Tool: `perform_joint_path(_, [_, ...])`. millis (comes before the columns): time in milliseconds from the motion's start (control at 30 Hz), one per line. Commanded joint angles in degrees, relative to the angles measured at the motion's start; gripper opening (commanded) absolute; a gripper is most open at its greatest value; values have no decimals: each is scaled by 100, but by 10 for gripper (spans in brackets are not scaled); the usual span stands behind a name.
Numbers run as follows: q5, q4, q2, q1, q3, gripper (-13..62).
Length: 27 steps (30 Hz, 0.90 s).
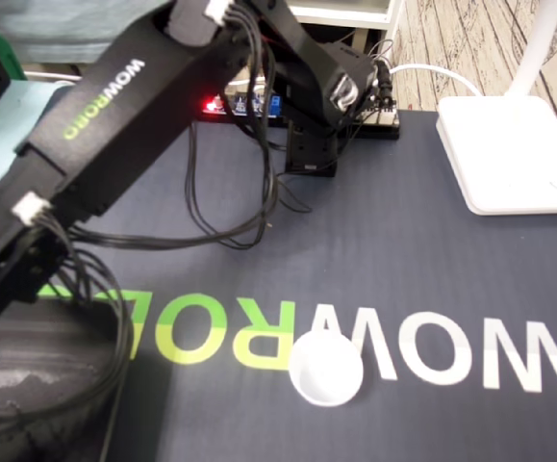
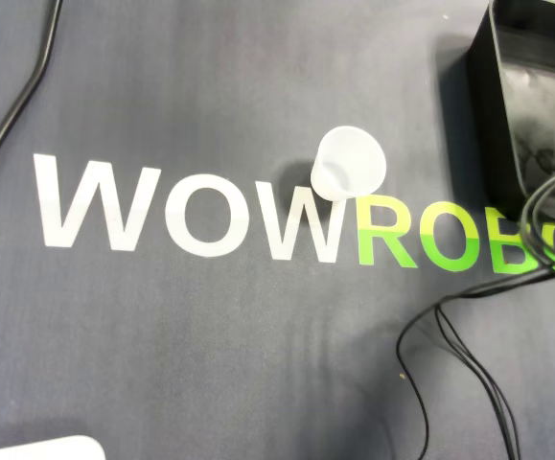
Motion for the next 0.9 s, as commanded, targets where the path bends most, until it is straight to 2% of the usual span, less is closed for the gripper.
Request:
perform_joint_path(0, [88, -466, 123, -53, -633, 50])
perform_joint_path(100, [0, -475, 141, -70, -668, 49])
perform_joint_path(167, [-817, -563, 352, -176, -879, 49])
perform_joint_path(200, [-1960, -571, 703, -404, -1099, 49])
perform_joint_path(267, [-2909, -571, 1020, -615, -1134, 49])
perform_joint_path(300, [-4456, -563, 1380, -853, -1134, 50])
perform_joint_path(500, [-6706, -510, 2109, -1204, -888, 50])
perform_joint_path(667, [-8464, -510, 2909, -1644, -167, 50])
perform_joint_path(867, [-10573, -510, 4386, -2663, 1696, 50])
